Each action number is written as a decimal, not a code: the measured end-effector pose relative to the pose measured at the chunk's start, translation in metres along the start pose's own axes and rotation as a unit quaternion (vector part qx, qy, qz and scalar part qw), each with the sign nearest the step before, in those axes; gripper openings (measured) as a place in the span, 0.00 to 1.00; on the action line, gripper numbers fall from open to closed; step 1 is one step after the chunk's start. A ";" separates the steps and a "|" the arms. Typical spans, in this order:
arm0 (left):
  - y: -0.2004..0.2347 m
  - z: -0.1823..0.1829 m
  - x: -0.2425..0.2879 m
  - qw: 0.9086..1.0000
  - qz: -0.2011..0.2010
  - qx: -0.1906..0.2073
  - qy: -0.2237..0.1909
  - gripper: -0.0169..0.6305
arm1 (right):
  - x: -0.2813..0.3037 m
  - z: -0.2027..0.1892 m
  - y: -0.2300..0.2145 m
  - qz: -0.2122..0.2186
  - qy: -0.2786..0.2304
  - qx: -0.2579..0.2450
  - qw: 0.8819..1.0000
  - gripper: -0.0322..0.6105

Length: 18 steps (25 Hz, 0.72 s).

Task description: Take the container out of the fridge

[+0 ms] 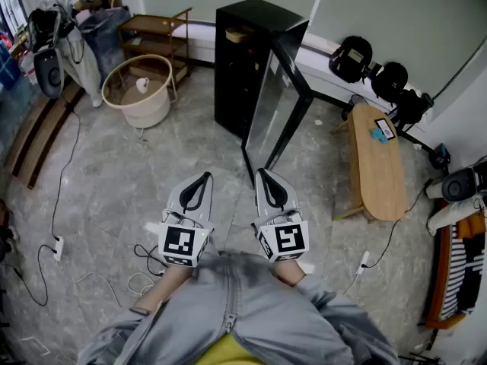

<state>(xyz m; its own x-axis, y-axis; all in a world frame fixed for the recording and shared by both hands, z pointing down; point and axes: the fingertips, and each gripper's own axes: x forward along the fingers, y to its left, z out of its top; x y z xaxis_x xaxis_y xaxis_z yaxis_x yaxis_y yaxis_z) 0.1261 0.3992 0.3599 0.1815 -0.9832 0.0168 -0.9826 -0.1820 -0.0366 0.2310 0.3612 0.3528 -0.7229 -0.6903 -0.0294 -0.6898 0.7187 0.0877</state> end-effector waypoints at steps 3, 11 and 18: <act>0.006 -0.002 0.006 1.000 0.002 0.003 -0.001 0.04 | 0.007 -0.003 0.002 0.003 0.000 -0.007 1.000 0.04; 0.027 -0.013 0.047 1.000 -0.016 -0.005 -0.002 0.04 | 0.042 -0.016 -0.010 0.006 0.002 -0.003 1.000 0.05; 0.063 -0.017 0.100 0.999 -0.039 -0.010 -0.004 0.04 | 0.103 -0.030 -0.033 -0.011 0.017 0.003 1.000 0.05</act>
<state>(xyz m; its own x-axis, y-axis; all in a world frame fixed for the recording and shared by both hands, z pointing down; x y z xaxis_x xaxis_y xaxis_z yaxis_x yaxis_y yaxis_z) 0.0817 0.2897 0.3765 0.2583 -0.9660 0.0113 -0.9659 -0.2585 -0.0163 0.1805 0.2634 0.3770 -0.7058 -0.7084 0.0034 -0.7059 0.7037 0.0810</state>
